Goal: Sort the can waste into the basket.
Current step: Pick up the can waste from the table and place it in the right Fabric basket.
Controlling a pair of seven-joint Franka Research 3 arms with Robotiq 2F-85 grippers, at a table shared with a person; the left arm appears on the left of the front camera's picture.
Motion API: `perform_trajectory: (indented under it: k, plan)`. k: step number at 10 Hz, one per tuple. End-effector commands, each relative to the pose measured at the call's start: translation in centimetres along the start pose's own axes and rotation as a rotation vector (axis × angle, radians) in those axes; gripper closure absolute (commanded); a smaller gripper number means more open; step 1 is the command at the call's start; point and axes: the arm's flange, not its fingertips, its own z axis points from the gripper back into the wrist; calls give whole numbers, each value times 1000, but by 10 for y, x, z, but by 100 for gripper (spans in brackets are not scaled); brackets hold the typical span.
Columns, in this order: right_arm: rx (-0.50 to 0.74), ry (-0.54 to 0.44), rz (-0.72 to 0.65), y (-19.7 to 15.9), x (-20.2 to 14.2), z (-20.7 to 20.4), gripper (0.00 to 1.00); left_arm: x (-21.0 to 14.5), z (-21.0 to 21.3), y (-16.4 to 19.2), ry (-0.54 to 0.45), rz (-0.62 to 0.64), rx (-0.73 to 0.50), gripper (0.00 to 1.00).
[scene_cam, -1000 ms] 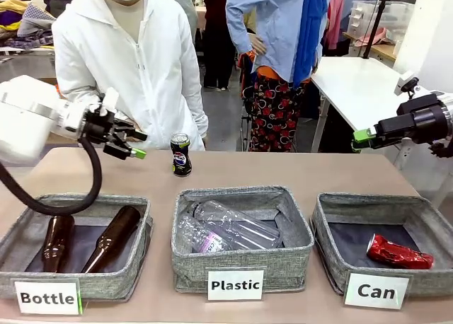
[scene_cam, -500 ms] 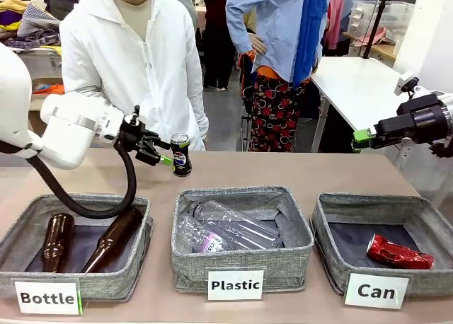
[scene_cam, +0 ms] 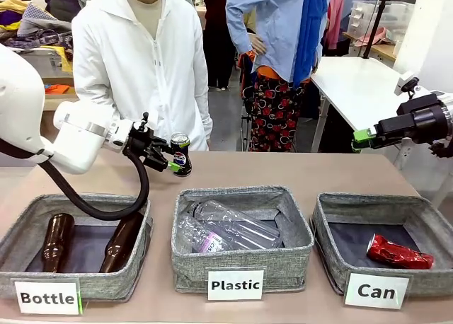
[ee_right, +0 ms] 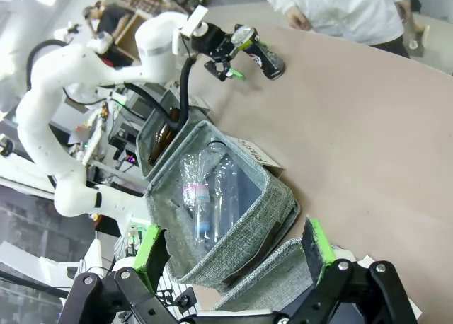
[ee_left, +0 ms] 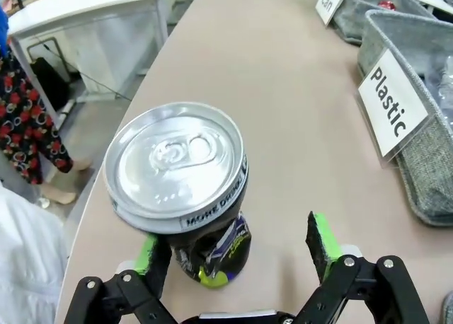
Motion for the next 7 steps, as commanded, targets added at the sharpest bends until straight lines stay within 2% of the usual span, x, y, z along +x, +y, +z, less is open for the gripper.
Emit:
perform_trajectory:
  k: [1, 3, 4, 5, 6, 7]
  plan:
    - [-2, 3, 6, 3, 1, 2, 0, 6, -7, 12, -26, 17, -44, 0]
    - [-2, 3, 6, 3, 1, 2, 0, 7, -9, 15, -49, 39, -63, 0]
    - [-2, 3, 6, 3, 1, 2, 0, 7, -9, 16, -70, 33, -61, 52]
    - [-2, 3, 6, 3, 1, 2, 0, 6, -8, 16, -79, 26, -70, 60]
    - [-2, 3, 6, 3, 1, 2, 0, 5, -7, 16, -90, 27, -79, 100]
    - [-2, 3, 6, 3, 1, 2, 0, 5, -8, 16, -100, 29, -79, 100]
